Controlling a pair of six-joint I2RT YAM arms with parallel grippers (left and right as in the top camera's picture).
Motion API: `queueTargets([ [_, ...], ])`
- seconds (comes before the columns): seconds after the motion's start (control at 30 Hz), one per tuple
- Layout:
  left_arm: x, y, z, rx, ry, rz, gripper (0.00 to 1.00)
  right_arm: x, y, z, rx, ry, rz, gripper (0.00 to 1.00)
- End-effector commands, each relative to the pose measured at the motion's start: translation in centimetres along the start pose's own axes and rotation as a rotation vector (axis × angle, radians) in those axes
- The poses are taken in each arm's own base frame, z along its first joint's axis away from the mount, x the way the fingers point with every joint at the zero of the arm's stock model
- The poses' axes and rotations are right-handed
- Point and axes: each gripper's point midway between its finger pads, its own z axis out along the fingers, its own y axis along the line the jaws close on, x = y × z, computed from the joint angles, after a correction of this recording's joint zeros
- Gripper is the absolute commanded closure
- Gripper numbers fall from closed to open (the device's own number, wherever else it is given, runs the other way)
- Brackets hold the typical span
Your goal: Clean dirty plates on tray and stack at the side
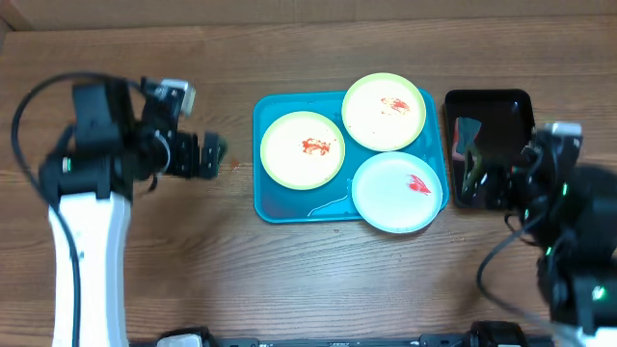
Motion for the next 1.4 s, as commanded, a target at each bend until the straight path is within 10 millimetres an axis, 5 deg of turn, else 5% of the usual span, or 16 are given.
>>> queueTargets([
  [0.0,-3.0,-1.8,0.2,0.059,0.0,0.02,0.0,-2.7,-0.1,0.6,0.036,0.078,0.021,0.0],
  [0.2,-6.3,-5.4,0.9,0.2,-0.072,0.054,0.0,-3.0,-1.9,2.6,0.131,0.337,0.088,0.0],
  [0.47,-5.9,-6.3,1.6,0.249,-0.044,-0.025,0.0,-2.7,-4.8,7.1,0.19,0.41,0.173,0.0],
  [0.73,-1.6,-1.9,8.5,0.051,0.208,-0.516,0.0,-1.7,-8.0,11.9,0.237,0.441,0.266,0.22],
  [0.93,-0.2,-1.4,14.1,0.036,0.308,-0.504,0.0,1.9,-8.9,15.4,0.25,0.565,0.285,0.33],
  [1.07,1.1,-1.7,17.5,-0.003,0.368,-0.476,0.13,2.8,-9.5,16.2,0.26,0.594,0.295,0.37],
  [1.37,3.6,-1.6,20.4,-0.191,0.434,-0.475,0.21,5.0,-10.6,18.3,0.274,0.651,0.309,0.38],
])
